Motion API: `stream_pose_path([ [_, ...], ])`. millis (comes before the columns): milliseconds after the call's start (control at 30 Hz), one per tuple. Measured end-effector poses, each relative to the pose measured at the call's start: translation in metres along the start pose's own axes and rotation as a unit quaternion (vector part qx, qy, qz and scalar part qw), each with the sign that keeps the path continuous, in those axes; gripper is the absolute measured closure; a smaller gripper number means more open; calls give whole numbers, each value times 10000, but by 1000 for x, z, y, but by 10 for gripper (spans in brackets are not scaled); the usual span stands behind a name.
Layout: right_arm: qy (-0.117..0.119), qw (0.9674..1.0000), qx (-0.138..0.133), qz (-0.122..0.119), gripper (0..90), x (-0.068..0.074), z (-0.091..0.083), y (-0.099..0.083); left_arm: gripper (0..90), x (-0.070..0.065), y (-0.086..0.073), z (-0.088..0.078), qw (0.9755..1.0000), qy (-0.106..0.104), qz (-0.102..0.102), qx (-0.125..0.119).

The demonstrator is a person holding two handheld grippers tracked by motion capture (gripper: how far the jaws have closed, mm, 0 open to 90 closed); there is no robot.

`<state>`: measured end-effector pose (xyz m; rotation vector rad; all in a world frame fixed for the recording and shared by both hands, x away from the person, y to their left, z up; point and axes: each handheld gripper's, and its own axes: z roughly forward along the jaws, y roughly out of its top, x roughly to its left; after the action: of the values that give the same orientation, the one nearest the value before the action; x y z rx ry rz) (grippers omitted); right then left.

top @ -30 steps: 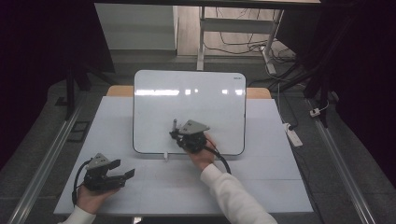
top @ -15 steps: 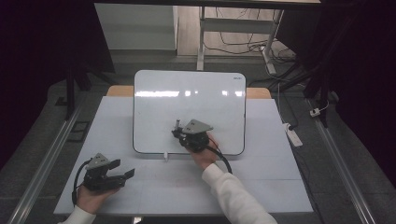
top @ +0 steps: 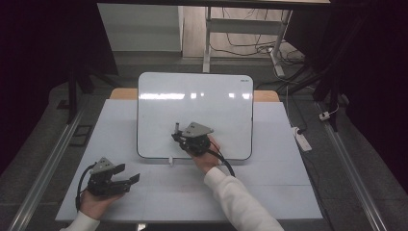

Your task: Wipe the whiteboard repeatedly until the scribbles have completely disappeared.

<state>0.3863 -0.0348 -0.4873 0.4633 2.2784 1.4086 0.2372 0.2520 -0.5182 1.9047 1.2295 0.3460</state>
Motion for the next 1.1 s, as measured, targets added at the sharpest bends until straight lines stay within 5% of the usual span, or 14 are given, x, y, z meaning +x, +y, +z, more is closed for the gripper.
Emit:
stream_pose_path([
  [67,-353,9982,-242,412,779,-22,-6,9,265,1,0,0,10000,2,-19,-2],
  [133,-376,9976,-245,533,778,-30,-8,13,264,1,0,0,10000,-5,-18,-2],
  [233,118,9998,181,32,779,-13,-2,9,265,1,0,0,10000,-14,-3,-16],
  [300,252,9993,278,-90,779,-9,-1,7,265,1,0,0,10000,-3,-22,-22],
  [433,-319,9991,-52,289,778,-21,-8,10,264,1,0,-1,10000,0,-22,-21],
  [533,86,9997,189,-137,778,2,-1,1,265,1,1,0,10000,-17,-34,-27],
  [600,-13,9993,151,-335,778,4,-2,-1,265,1,1,1,10000,-32,-40,13],
  [733,-793,9942,-460,555,779,-28,-21,-1,267,0,0,0,10000,-34,-13,-12],
  [800,-731,9949,-422,551,778,-22,-19,-3,267,1,0,-1,10000,-32,-46,-35],
  [867,-388,9987,-185,262,778,-5,-11,-5,267,1,1,1,10000,-36,-53,-26],
  [900,-388,9987,-185,262,778,-5,-11,-5,267,1,1,1,10000,-27,-43,-9],
  [933,-346,9994,-92,-18,779,3,-8,-7,266,0,1,2,10000,-39,-28,8],
  [1033,-788,9958,-331,327,778,-15,-20,-6,266,0,1,1,10000,-32,-16,-4],
  [1100,-861,9944,-404,460,779,-21,-24,-6,266,0,1,0,10000,-17,-27,-26],
])
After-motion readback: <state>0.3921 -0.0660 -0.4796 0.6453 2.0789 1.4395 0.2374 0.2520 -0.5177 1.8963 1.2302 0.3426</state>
